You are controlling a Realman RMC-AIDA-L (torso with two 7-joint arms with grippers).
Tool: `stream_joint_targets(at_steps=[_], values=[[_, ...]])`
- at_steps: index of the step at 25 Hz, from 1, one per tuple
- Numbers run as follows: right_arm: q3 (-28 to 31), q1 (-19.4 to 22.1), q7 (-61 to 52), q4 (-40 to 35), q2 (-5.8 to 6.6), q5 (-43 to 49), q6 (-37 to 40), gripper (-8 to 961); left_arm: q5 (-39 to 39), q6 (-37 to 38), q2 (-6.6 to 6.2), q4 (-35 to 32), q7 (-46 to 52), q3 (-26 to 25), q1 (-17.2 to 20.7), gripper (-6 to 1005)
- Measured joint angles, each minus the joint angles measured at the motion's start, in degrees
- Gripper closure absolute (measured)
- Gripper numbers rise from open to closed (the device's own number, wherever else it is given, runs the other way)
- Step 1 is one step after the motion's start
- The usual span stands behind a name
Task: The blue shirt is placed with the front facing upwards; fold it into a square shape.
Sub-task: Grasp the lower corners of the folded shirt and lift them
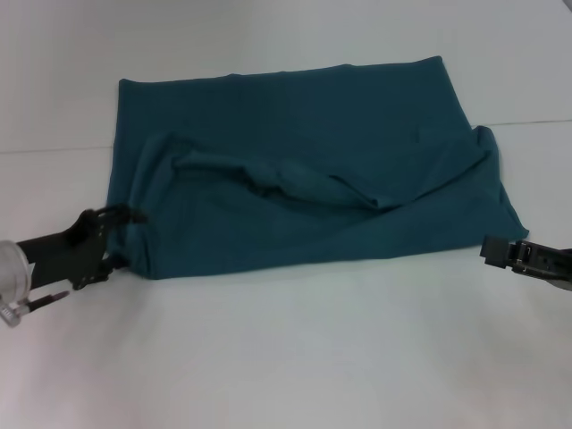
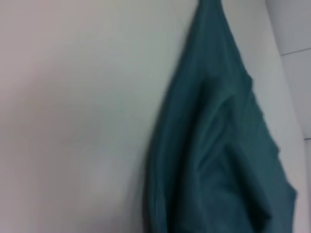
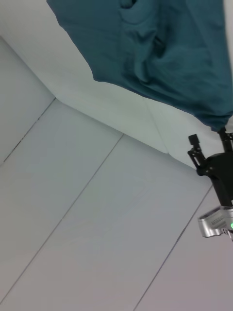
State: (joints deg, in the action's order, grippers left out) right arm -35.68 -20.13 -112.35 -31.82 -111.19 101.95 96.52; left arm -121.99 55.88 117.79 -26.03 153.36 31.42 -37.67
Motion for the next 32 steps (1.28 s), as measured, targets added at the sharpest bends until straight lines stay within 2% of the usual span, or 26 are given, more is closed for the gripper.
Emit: stream_joint_targets(at_steps=[12, 22, 32], values=[[0.0, 0.0, -0.1, 0.0, 0.01, 0.0, -0.1, 27, -6.7, -0.9, -0.13, -0.7, 1.8, 0.2, -0.8, 184], [0.0, 0.0, -0.1, 0.1, 0.01, 0.0, -0.1, 27, -7.0, -0.7, -0.05, -1.1, 2.8, 1.7, -2.6, 229], [0.1, 0.0, -0.2, 0.1, 0.01, 0.0, -0.1, 27, -6.7, -0.9, 0.07, -1.1, 3.1, 1.2, -2.2, 409]])
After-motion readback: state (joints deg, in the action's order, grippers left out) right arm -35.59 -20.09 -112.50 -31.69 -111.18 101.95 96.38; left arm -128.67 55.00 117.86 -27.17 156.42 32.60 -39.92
